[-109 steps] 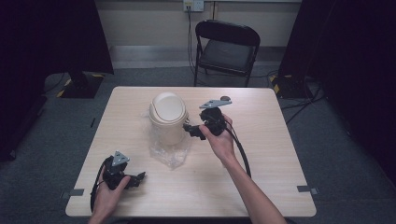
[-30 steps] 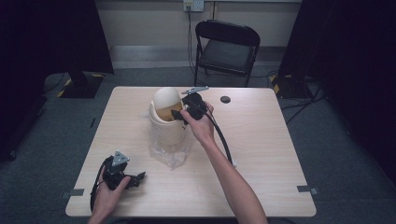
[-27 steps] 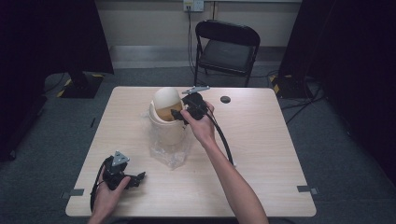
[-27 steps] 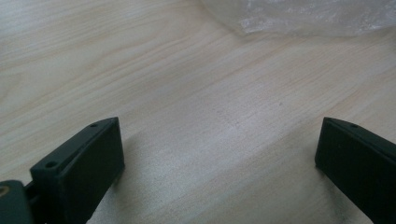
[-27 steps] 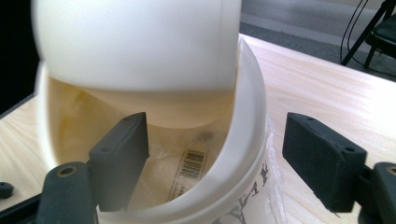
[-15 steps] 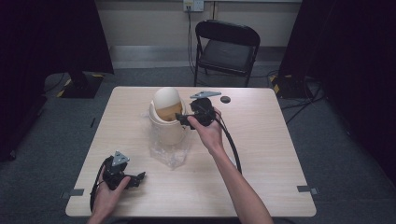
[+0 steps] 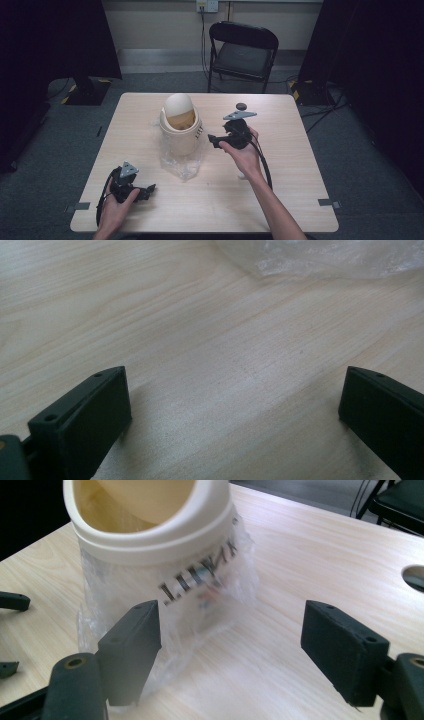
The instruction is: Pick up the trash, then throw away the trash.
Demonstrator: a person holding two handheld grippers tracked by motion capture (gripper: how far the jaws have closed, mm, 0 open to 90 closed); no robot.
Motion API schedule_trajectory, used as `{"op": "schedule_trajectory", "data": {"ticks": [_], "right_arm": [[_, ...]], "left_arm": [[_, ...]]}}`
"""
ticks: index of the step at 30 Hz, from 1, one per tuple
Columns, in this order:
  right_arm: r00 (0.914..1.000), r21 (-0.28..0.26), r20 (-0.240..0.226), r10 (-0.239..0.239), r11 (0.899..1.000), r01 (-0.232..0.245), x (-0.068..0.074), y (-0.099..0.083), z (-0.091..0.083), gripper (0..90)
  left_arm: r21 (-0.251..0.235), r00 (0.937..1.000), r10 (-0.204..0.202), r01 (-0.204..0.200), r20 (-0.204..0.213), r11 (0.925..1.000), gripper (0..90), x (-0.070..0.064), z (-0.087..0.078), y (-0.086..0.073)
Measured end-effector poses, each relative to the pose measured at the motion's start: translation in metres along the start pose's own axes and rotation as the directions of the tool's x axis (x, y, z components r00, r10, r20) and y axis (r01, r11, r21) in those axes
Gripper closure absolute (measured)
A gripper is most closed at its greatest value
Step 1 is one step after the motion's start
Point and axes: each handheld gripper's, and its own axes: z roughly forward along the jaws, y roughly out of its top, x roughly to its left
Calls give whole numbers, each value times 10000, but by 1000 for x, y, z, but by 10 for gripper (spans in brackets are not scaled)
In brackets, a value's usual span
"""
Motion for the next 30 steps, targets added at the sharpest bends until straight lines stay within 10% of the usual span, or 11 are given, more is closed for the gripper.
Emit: {"op": "schedule_trajectory", "data": {"ticks": [18, 30], "right_arm": [[9980, 471, 169, 605, 9970, -612, -36, -73, -47, 284], [9954, 869, 144, 943, 9917, -952, -40, -122, -46, 329]], "left_arm": [[-14, 10000, -30, 30, 2, 10000, 0, 1, 1, 0], [0, 10000, 9, -9, 7, 10000, 0, 1, 0, 0]]}}
